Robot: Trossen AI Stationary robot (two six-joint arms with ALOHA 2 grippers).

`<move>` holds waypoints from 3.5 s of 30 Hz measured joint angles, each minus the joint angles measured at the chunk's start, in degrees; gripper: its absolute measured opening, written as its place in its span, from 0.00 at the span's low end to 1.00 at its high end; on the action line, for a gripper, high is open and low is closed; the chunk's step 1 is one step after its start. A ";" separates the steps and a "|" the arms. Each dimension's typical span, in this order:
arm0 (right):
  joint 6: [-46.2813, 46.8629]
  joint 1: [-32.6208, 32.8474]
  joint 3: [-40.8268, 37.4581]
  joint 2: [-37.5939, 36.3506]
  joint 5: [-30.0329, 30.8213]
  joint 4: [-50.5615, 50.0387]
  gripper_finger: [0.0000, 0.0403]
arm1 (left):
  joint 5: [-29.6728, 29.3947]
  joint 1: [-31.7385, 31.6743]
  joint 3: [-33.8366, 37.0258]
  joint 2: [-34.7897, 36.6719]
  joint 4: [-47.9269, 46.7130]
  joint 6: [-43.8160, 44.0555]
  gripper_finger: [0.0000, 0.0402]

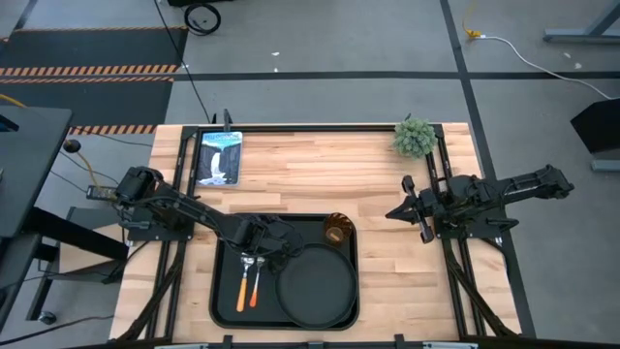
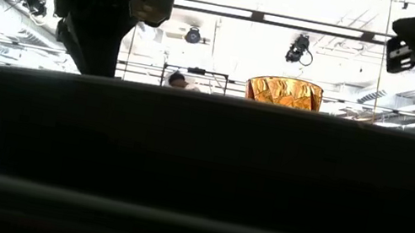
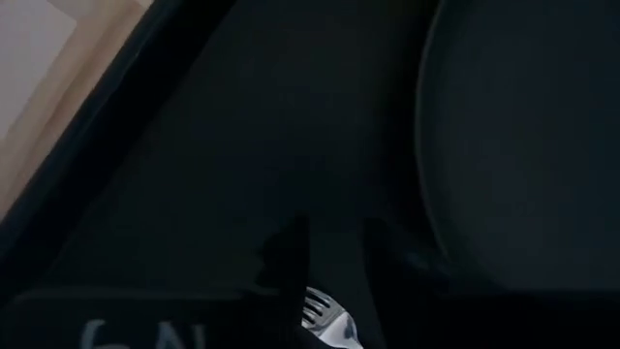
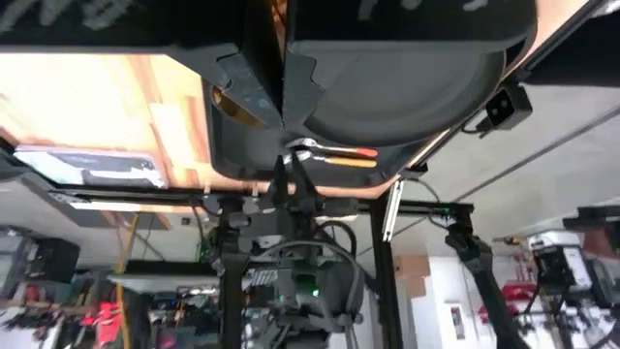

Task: Pick and place plate/cup/fork/spoon on tray
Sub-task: Return to Home Position

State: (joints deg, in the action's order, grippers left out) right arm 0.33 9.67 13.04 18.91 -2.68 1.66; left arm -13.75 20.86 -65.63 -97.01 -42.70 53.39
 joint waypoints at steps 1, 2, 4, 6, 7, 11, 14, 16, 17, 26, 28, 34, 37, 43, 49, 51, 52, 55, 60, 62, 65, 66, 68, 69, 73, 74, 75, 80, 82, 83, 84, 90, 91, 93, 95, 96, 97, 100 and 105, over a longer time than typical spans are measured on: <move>0.14 0.00 -0.62 -1.41 0.48 -0.09 0.02 | 0.24 0.00 0.00 0.00 0.18 0.25 0.27; 0.40 0.00 -1.17 -2.87 1.32 -0.07 0.02 | 0.32 0.00 0.00 0.00 0.41 0.55 0.27; 0.59 0.00 -2.25 -5.67 3.17 0.62 0.02 | 0.43 0.00 0.00 0.00 1.19 1.27 0.27; 0.56 0.00 -3.59 -8.25 4.24 1.80 0.02 | 0.19 0.00 0.00 0.00 2.90 0.88 0.27; 0.34 -0.02 -4.29 -9.37 4.45 2.17 0.02 | 0.00 0.00 0.00 0.00 4.08 -0.08 0.27; 0.38 -0.02 -6.34 -12.64 4.43 2.14 0.02 | -0.03 0.00 -0.03 0.00 9.99 -5.18 0.26; 0.99 -0.02 -7.63 -14.05 3.59 2.16 0.02 | 0.04 -0.54 -0.07 0.27 12.46 -7.74 0.24; 1.01 -0.02 -8.57 -14.78 3.04 2.13 0.02 | 0.04 -1.05 -0.07 0.82 12.68 -8.09 0.22; 1.02 -0.02 -8.97 -15.09 2.98 2.11 0.02 | 0.06 -1.26 -0.07 1.27 12.22 -8.13 0.21; 1.12 -0.02 -9.40 -16.34 2.93 0.65 0.02 | -0.88 -1.58 -0.07 5.87 12.45 -8.02 0.11; 0.97 -0.02 -9.38 -16.34 2.95 0.30 0.02 | -1.16 -1.60 -0.07 6.16 12.93 -8.03 0.10; 1.06 -0.02 -9.38 -16.34 5.14 -3.02 0.02 | -1.50 -1.00 -0.06 6.82 19.43 -12.37 0.07; 1.06 -0.02 -9.38 -16.32 5.73 -4.68 0.02 | -1.43 -0.31 -0.07 7.02 24.39 -16.51 0.06; -1.77 -0.19 -9.79 -16.48 11.27 -4.99 0.02 | -1.63 -0.01 -0.06 7.92 27.43 -18.19 0.06; -5.04 -3.64 -12.68 -17.12 11.06 1.18 0.02 | -1.95 -0.75 -0.07 8.68 27.71 -18.08 0.06; -5.33 -5.60 -12.68 -17.26 9.59 1.44 0.01 | -1.91 -1.05 0.00 8.81 27.67 -18.08 0.06; -5.41 -6.66 -12.67 -17.28 8.90 1.56 0.01 | -1.89 -1.28 0.00 8.98 27.80 -17.99 0.06; -5.68 -10.18 -12.66 -17.26 6.80 1.16 0.01 | -1.55 -1.87 -0.04 9.20 27.88 -16.54 0.06; -4.26 -15.89 -12.66 -17.24 2.76 2.25 0.01 | -0.16 -2.10 -0.04 10.45 28.33 -18.73 0.06; -2.34 -17.34 -12.67 -17.23 4.71 2.16 0.02 | -0.15 -2.28 -0.01 11.08 28.84 -19.98 0.06; 1.92 -18.53 -12.66 -17.08 9.40 2.17 0.05 | -0.25 -2.45 0.00 13.23 27.47 -22.50 0.06; 2.94 -18.70 -12.66 -17.04 10.49 2.14 0.05 | -0.79 -2.45 0.00 14.40 27.13 -23.22 0.06; 4.04 -18.92 -12.67 -17.04 11.97 2.36 0.06 | -3.58 -2.45 0.08 17.49 24.61 -24.52 0.06; 4.20 -18.93 -12.67 -17.04 12.00 2.12 0.06 | -5.33 -2.45 0.41 19.21 23.80 -25.21 0.06; 4.20 -18.93 -12.68 -17.04 12.00 2.14 0.06 | -11.77 -2.41 3.67 26.13 22.99 -28.44 0.06; 4.20 -18.93 -12.68 -17.04 11.98 2.19 0.06 | -12.49 -2.47 4.90 27.66 23.58 -29.05 0.06; 4.20 -18.93 -12.68 -17.04 11.98 2.20 0.06 | -12.90 -2.64 6.38 29.24 24.68 -29.81 0.06; 4.11 -18.93 -12.67 -17.04 11.98 2.49 0.06 | -13.13 -3.32 16.76 36.25 33.42 -30.72 0.06; 4.08 -18.93 -12.68 -17.04 11.99 2.59 0.06 | -13.02 -3.67 21.96 38.86 38.04 -30.63 0.06; 4.08 -18.93 -12.67 -17.04 11.98 2.56 0.06 | -13.04 -3.84 24.56 40.13 40.56 -30.49 0.06; 4.07 -18.93 -12.67 -17.04 11.98 2.58 0.06 | -13.05 -4.01 26.92 41.39 42.93 -30.49 0.06; 4.03 -18.93 -12.67 -17.04 11.98 2.64 0.06 | -13.02 -5.34 40.34 48.34 59.22 -31.80 0.06; 4.05 -18.93 -12.67 -17.04 11.99 2.65 0.06 | -13.04 -5.60 42.23 49.40 61.65 -32.17 0.06; 4.05 -18.93 -12.68 -17.04 11.99 2.66 0.06 | -13.06 -6.03 45.87 51.36 66.33 -32.89 0.06; 4.05 -18.93 -12.68 -17.04 11.98 2.64 0.06 | -13.04 -6.34 49.41 53.01 70.67 -33.37 0.06; 4.05 -18.93 -12.68 -17.04 11.98 2.64 0.06 | -13.04 -6.50 51.14 53.81 72.92 -33.58 0.06; 4.03 -18.93 -12.68 -17.04 11.98 2.66 0.06 | -13.04 -6.65 52.72 54.60 74.96 -33.74 0.06; 4.03 -18.93 -12.66 -17.04 11.98 2.65 0.07 | -13.04 -7.25 57.32 56.83 79.39 -33.74 0.06; 4.03 -18.93 -12.68 -17.04 11.98 2.64 0.06 | -13.23 -8.38 62.88 60.11 84.32 -33.68 0.06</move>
State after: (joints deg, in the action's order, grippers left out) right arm 4.36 -9.26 0.36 1.87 9.30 4.29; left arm -26.98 12.48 -2.74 -36.91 41.63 19.70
